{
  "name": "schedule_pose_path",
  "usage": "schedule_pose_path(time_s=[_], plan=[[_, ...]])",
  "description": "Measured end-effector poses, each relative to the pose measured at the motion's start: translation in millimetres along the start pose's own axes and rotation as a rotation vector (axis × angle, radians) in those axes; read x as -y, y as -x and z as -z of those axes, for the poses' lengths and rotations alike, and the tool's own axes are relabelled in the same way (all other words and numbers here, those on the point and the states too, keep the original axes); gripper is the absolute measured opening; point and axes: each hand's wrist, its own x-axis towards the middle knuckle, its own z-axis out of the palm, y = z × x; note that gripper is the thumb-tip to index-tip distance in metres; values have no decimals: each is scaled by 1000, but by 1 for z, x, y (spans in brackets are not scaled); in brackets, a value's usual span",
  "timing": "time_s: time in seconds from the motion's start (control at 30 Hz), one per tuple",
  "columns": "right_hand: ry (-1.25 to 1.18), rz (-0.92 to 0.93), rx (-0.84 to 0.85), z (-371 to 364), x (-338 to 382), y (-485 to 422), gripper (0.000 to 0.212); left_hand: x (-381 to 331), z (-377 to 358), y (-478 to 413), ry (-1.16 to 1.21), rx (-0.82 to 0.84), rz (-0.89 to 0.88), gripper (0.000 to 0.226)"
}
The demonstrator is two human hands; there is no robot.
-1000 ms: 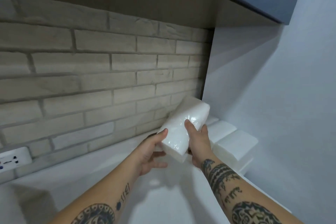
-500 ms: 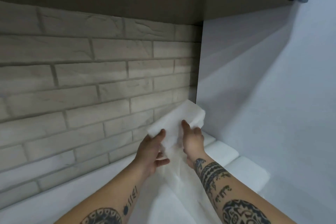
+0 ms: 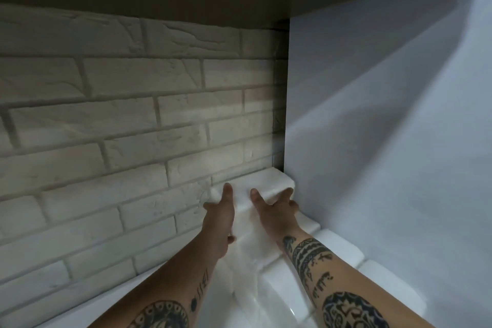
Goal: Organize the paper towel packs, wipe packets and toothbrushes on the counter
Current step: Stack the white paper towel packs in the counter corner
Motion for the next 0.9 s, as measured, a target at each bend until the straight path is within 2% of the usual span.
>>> schedule_pose_path(time_s=[0.17,0.3,0.43,0.53,0.6,0.7,0.77,0.9], plan=[[-3,-39,10,-8,-3,-20,122,5,-13,-3,-38,14,-30,84],[-13,-49,86,-10,-3,-23,132,2,-10,-9,-144,13,-37,92],[-42,-50,129,-9,-6,-26,117,-4,-6,-14,-170,39,-10,96],[-2,-63,94,-12,-5,-27,119,-4,-6,-10,-132,75,30,104],[16,-58,77,-14,-2,-27,126,-3,-4,-7,-111,97,48,107],[-26,-52,23,-15,-7,-33,147,-2,3,-2,-93,91,20,96],[-12,-24,7,-12,0,-19,135,-4,10,6,-100,73,11,85],[7,80,-25,-11,17,14,81,-10,31,23,-150,35,-49,65]])
